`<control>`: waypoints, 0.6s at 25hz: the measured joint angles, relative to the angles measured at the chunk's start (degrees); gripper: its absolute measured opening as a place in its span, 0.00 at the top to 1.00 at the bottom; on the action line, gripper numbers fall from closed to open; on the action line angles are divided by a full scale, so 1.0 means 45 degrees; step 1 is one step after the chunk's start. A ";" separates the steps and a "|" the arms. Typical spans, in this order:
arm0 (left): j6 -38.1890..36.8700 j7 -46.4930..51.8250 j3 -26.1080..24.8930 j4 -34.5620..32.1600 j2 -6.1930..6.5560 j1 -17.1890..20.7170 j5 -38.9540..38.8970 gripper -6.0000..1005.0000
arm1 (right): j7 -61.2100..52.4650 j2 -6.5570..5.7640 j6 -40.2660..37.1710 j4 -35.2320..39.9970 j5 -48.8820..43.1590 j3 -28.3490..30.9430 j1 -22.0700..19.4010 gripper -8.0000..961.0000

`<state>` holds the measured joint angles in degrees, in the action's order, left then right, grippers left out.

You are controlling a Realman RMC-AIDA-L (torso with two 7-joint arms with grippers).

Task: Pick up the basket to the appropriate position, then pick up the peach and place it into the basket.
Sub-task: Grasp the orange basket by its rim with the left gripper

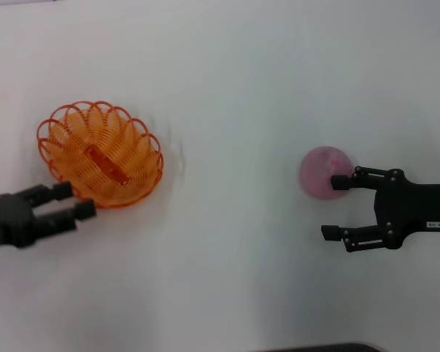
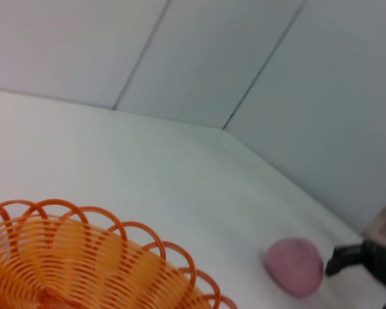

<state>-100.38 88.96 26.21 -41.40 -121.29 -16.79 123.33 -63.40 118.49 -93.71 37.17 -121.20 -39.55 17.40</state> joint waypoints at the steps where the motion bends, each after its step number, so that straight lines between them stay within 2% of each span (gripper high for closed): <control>1: -0.0044 0.0936 -0.0172 -0.0060 0.0114 -0.0125 0.0015 0.16 | -0.0012 -0.0001 0.0000 -0.0001 0.0000 0.0000 0.0001 0.02; 6: 0.0187 0.4582 -0.0718 -0.0297 0.0575 -0.0699 0.0478 0.16 | -0.0036 -0.0005 -0.0004 0.0000 0.0000 -0.0001 -0.0021 0.02; 9: 0.0472 0.6370 -0.0758 -0.0580 0.0710 -0.0976 0.0856 0.16 | -0.0039 -0.0005 -0.0031 0.0000 0.0000 0.0000 -0.0036 0.02; 15: 0.0665 0.7103 -0.0628 -0.1292 0.0798 -0.1279 0.1068 0.16 | -0.0046 -0.0025 -0.0087 0.0000 0.0000 0.0000 -0.0009 0.02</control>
<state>-97.39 120.92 23.38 -47.21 -117.70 -22.54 128.14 -63.61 118.38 -94.10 37.17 -121.20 -39.55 17.36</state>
